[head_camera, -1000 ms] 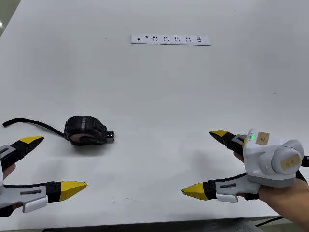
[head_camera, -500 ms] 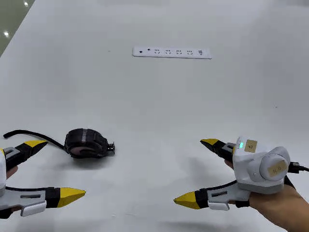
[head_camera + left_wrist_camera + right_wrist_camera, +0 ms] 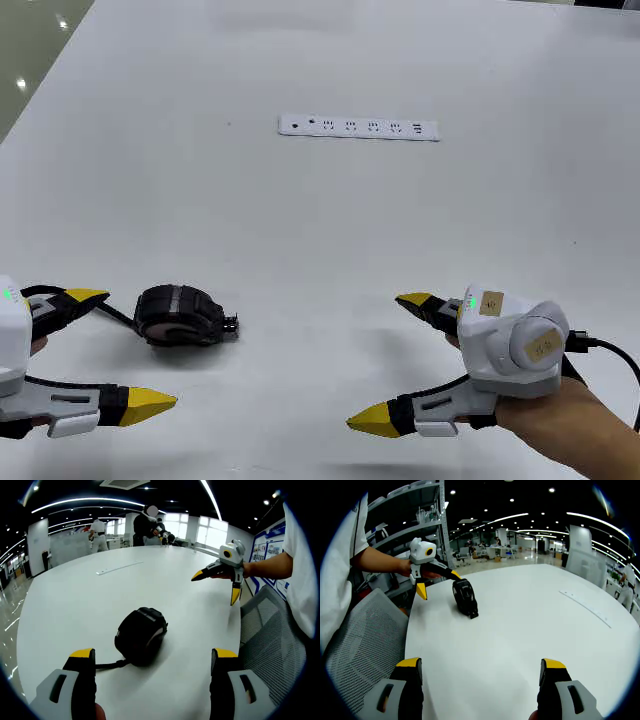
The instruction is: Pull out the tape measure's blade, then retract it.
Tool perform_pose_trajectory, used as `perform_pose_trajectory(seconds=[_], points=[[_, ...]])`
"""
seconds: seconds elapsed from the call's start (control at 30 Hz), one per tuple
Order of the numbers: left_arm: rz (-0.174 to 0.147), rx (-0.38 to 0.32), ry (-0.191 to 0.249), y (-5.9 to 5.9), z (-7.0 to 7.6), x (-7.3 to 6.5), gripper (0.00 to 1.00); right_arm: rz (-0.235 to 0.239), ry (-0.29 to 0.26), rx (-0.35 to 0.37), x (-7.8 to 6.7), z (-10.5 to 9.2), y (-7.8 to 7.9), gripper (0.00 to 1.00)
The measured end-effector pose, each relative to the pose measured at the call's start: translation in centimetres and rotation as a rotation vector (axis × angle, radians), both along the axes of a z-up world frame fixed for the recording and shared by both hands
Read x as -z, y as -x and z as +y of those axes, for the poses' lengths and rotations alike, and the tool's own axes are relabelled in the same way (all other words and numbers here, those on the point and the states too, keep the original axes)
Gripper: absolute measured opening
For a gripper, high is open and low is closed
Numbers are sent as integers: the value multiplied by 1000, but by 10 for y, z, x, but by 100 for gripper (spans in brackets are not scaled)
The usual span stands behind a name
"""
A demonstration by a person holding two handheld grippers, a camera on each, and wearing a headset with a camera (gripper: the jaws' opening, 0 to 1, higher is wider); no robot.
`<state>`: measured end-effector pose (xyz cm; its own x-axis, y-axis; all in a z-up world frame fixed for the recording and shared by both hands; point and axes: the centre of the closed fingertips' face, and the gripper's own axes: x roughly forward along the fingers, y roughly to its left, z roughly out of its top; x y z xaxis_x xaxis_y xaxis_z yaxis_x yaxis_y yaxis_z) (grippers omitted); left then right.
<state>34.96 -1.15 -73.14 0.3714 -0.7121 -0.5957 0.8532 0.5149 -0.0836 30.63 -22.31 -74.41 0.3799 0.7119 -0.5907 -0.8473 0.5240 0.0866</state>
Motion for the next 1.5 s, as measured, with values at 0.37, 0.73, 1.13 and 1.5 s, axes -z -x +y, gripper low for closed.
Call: perform_pose_trajectory(seconds=[0.37,0.73,1.13,1.5], points=[[10,65,-43,-10,-3,10,92,8,0,-34,5,11,-9,96],[7,139,-86,-18,-7,14,83,21,-6,-73,10,25,-14,95],[-5,215,-129,-26,-12,19,68,27,-14,-100,15,36,-21,94],[2,302,-166,-25,-19,27,53,30,-21,-117,16,45,-26,93]])
